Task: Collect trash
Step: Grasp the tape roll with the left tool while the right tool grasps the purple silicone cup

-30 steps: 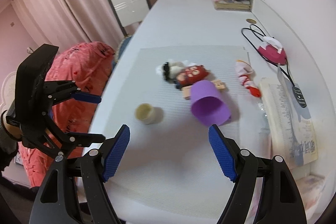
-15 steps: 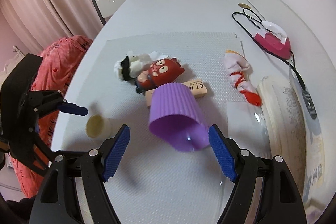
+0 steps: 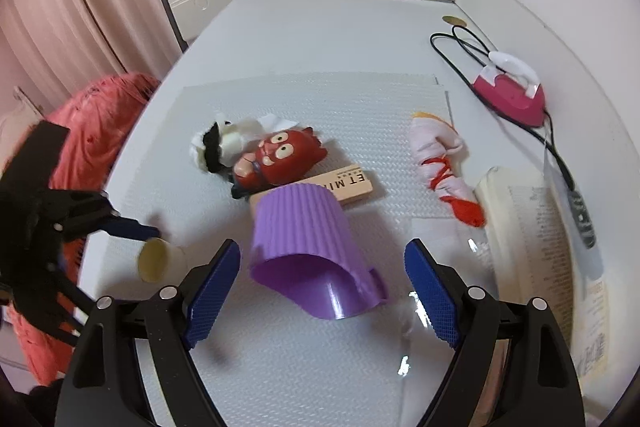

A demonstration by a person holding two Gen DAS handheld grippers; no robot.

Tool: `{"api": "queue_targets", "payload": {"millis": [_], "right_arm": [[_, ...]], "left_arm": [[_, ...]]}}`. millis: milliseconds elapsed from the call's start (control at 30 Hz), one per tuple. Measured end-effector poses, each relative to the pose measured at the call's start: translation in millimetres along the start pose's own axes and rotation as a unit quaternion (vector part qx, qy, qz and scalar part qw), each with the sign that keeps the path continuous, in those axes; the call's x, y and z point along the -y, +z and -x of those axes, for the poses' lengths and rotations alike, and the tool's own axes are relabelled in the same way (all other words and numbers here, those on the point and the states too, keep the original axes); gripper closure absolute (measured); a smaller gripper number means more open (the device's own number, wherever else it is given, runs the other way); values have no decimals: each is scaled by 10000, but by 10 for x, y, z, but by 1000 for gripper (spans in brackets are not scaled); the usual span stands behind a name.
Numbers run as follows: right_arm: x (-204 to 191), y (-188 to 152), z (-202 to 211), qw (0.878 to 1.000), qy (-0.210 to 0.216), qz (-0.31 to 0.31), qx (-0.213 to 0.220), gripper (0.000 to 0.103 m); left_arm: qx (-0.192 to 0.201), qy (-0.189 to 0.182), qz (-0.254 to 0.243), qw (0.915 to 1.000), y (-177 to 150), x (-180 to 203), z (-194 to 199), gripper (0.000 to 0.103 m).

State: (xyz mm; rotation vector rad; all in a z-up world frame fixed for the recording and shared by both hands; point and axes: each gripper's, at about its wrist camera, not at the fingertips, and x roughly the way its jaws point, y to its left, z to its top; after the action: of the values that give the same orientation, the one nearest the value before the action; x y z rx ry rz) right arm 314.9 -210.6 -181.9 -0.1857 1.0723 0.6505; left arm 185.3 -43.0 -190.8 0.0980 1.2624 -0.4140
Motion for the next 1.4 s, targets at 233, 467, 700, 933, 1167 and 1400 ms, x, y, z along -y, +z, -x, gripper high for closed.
{"api": "queue_targets", "payload": {"millis": [233,467,700,933,1167,1400], "right_arm": [[-65,-4,-139,9994,238,48,-262,18],[-24,-21,-244,9988,356,-120,-325,18],[-9,-50,-286,9984,475,-156,-255,33],[-76,-114,-155,9980,598,-84,-185,34],[-183,-220,145,9964,835,44,-149,35],[-429,-388,387,9945,932,434,-182,38]], "left_arm": [[-10,-25,43,10000,38,-34,-34,31],[31,-24,103,9999,43,-79,-46,44],[84,36,100,9999,35,-62,-33,58],[115,6,132,9998,-18,-4,12,58],[276,72,111,9995,-133,91,307,58],[372,107,188,9991,-321,187,575,58]]}}
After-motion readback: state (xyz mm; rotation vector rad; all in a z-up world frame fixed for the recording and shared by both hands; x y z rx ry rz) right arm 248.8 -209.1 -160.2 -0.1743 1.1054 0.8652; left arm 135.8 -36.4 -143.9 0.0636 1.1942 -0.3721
